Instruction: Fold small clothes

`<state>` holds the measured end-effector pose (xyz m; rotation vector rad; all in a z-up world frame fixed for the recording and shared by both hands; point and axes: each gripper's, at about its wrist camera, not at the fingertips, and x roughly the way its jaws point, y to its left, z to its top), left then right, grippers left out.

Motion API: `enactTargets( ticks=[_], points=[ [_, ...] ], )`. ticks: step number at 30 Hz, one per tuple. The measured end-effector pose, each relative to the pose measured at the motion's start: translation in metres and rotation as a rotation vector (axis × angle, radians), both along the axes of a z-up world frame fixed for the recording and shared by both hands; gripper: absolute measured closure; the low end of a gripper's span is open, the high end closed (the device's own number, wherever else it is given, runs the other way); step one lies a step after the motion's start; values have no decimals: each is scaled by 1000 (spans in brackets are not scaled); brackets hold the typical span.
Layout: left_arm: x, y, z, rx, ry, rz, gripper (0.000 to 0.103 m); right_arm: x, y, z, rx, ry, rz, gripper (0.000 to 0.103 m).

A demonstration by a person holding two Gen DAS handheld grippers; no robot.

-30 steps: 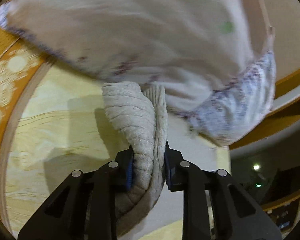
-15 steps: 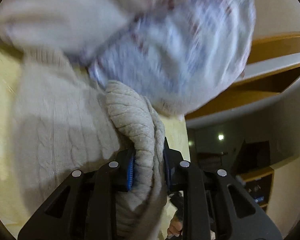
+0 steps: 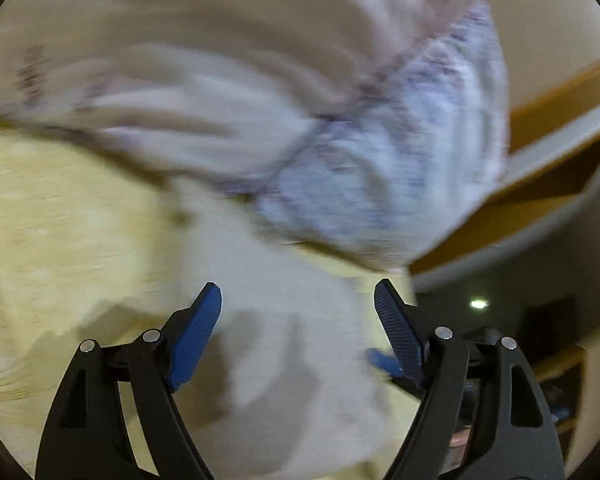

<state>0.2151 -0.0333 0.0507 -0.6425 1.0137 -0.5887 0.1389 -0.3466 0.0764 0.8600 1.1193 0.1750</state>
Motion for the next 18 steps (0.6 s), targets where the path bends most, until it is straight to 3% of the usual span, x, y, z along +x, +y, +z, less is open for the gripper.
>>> enactTargets(
  ticks=[4, 9, 12, 14, 18],
  points=[
    [-3, 7, -28, 48, 81, 22, 24, 10, 17, -22, 43, 92, 64, 51],
    [-4, -8, -51, 64, 145, -30, 24, 17, 24, -35, 133, 77, 39, 57],
    [-6, -17, -58, 71, 161, -57, 24, 25, 22, -45, 150, 84, -16, 72],
    [-10, -16, -61, 73, 161, -65, 24, 29, 24, -43, 120, 61, -13, 83],
    [-8, -20, -57, 58, 137, -63, 24, 31, 33, -8, -55, -64, 53, 87]
  ],
)
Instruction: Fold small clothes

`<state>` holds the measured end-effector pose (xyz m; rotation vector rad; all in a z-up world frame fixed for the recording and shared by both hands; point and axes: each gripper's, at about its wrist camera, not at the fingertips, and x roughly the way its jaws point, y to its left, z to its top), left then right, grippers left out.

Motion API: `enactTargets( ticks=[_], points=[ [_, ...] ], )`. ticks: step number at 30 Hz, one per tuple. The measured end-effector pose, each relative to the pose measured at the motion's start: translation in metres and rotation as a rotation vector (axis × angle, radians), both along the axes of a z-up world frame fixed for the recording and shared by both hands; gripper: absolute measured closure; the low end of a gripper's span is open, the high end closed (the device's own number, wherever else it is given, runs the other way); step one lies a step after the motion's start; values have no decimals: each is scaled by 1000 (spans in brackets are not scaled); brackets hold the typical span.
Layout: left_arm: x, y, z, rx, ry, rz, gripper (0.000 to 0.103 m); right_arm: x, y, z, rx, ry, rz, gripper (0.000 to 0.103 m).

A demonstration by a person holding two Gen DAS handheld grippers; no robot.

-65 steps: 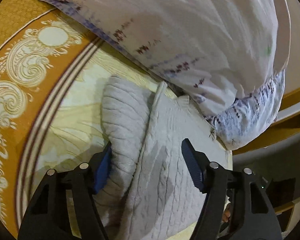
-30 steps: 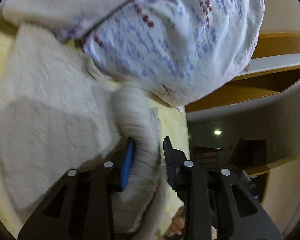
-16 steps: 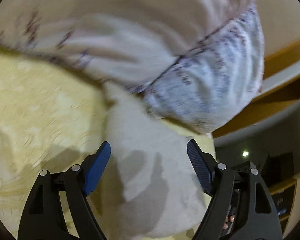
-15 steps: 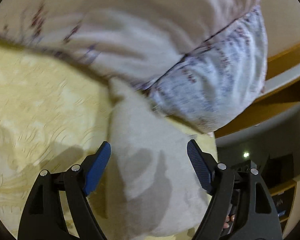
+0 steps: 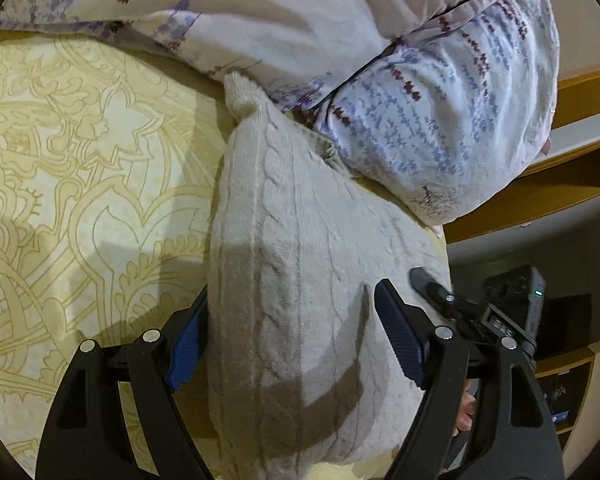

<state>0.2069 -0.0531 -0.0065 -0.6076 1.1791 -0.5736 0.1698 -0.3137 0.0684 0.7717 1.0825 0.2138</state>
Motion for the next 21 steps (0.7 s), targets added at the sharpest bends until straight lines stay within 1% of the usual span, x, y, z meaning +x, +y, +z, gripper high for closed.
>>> enactTargets(
  ticks=[4, 7, 10, 15, 18, 21],
  points=[
    [-1, 4, 9, -18, -19, -3, 24, -3, -7, 32, -114, -100, 13, 87],
    [-3, -2, 13, -6, -36, -32, 24, -7, -15, 48, -226, -127, 22, 87],
    [-6, -14, 14, 16, -49, -74, 24, -12, -23, 45, -284, -110, 22, 87],
    [-11, -33, 16, 69, -80, -129, 24, -26, -39, 37, -311, -86, 4, 87],
    [-9, -35, 14, 77, -78, -137, 24, -27, -36, 36, -332, -97, 14, 87],
    [-8, -34, 11, 71, -70, -136, 24, -25, -26, 43, -389, -135, 51, 87]
  ],
)
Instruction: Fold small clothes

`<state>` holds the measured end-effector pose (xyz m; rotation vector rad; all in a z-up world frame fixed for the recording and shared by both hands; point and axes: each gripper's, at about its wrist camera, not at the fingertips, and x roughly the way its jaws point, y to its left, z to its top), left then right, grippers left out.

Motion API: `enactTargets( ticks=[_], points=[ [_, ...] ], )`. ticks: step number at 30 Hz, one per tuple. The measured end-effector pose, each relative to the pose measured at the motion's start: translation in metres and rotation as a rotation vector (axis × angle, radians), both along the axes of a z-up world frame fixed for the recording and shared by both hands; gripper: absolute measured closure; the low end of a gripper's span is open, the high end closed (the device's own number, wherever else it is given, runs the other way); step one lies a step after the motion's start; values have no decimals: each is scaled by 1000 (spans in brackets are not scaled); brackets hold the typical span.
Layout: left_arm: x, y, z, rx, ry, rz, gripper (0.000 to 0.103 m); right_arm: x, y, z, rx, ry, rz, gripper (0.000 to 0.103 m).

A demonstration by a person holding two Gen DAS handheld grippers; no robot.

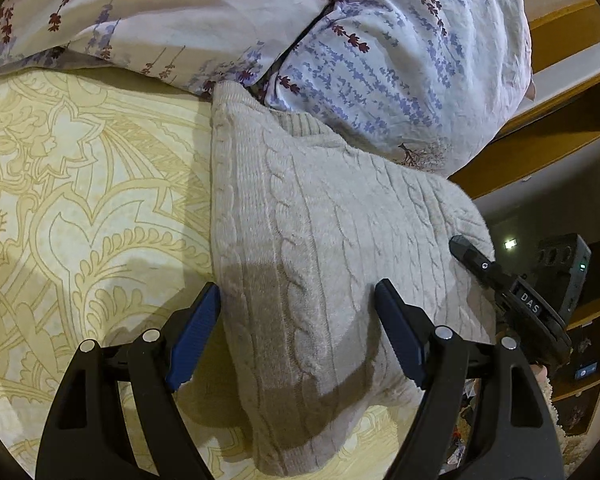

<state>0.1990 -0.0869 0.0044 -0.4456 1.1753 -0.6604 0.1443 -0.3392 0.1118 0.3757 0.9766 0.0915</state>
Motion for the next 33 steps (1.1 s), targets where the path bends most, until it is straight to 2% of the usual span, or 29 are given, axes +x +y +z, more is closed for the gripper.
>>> enactTargets(
  ticks=[4, 7, 8, 12, 15, 18, 28, 33],
  points=[
    [0, -4, -1, 7, -8, -5, 24, -1, 16, 18, -118, -93, 61, 87],
    [-4, -7, 1, 42, -41, -16, 24, 2, 13, 14, -147, -83, 58, 87],
    [-5, -9, 4, 69, -63, -22, 24, 3, 12, 11, -145, -71, 51, 87],
    [-17, -31, 20, 266, -213, -64, 24, 0, 6, -4, -133, -30, 29, 87],
    [-22, -46, 25, 355, -268, -89, 23, -1, 0, -13, -117, -7, 4, 87],
    [-22, -50, 25, 379, -277, -97, 23, -3, -2, -14, -109, -6, -7, 87],
    [-18, -49, 19, 384, -265, -94, 21, -4, -3, -14, -113, -14, -14, 87],
    [-21, -52, 18, 387, -264, -108, 19, -6, -18, -36, -84, 45, -76, 87]
  ],
)
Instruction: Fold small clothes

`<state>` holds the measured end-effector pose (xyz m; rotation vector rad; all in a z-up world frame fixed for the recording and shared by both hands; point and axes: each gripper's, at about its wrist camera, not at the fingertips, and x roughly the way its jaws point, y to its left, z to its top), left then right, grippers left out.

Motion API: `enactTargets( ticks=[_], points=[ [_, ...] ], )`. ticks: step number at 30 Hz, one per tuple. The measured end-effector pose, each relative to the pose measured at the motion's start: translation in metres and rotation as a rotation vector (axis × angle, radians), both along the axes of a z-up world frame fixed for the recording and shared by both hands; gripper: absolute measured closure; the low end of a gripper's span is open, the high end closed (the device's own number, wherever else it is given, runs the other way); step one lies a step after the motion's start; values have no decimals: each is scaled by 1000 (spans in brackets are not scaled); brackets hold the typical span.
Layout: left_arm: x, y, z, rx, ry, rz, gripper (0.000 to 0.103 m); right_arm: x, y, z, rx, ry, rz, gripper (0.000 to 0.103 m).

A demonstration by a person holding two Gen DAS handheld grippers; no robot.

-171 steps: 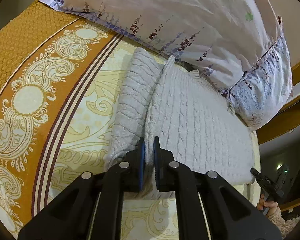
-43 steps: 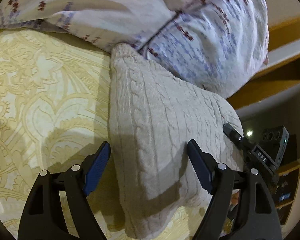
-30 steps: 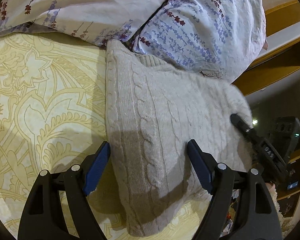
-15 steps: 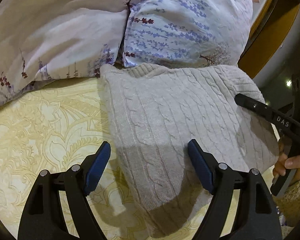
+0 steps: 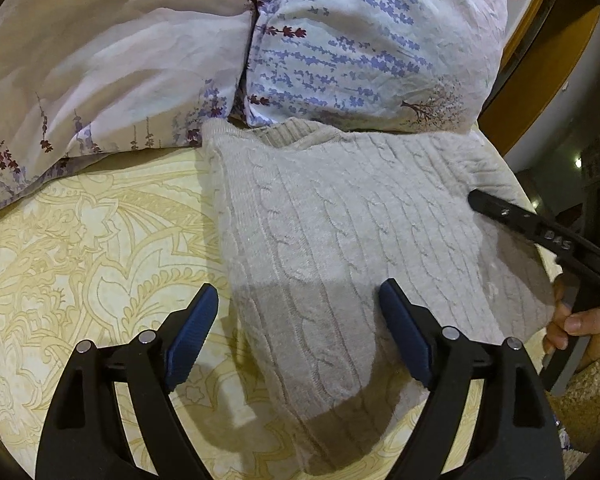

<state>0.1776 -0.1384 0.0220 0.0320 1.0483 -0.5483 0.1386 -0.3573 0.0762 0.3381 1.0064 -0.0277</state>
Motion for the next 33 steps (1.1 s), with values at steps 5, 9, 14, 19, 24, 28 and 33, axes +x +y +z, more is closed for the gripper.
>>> enactTargets(
  ticks=[5, 9, 14, 19, 24, 28, 33],
  points=[
    [3, -5, -2, 2, 1, -7, 19, -3, -22, -21, 136, 40, -114, 77],
    [5, 5, -4, -63, 51, 15, 19, -18, -34, -8, 149, 23, -172, 63],
    [-1, 20, -8, -171, 127, 34, 19, -56, -49, 2, 285, -10, -203, 63],
    [-11, 32, -18, -259, 217, 37, 19, -93, -44, -1, 372, 2, -173, 63],
    [-21, 33, -30, -299, 290, 22, 36, -104, -27, -10, 379, 36, -149, 63],
    [-28, 29, -37, -296, 319, -14, 48, -104, -15, -10, 326, 34, -118, 85],
    [-30, 27, -37, -297, 321, -36, 55, -110, -15, 22, 192, -76, -119, 95]
  ],
)
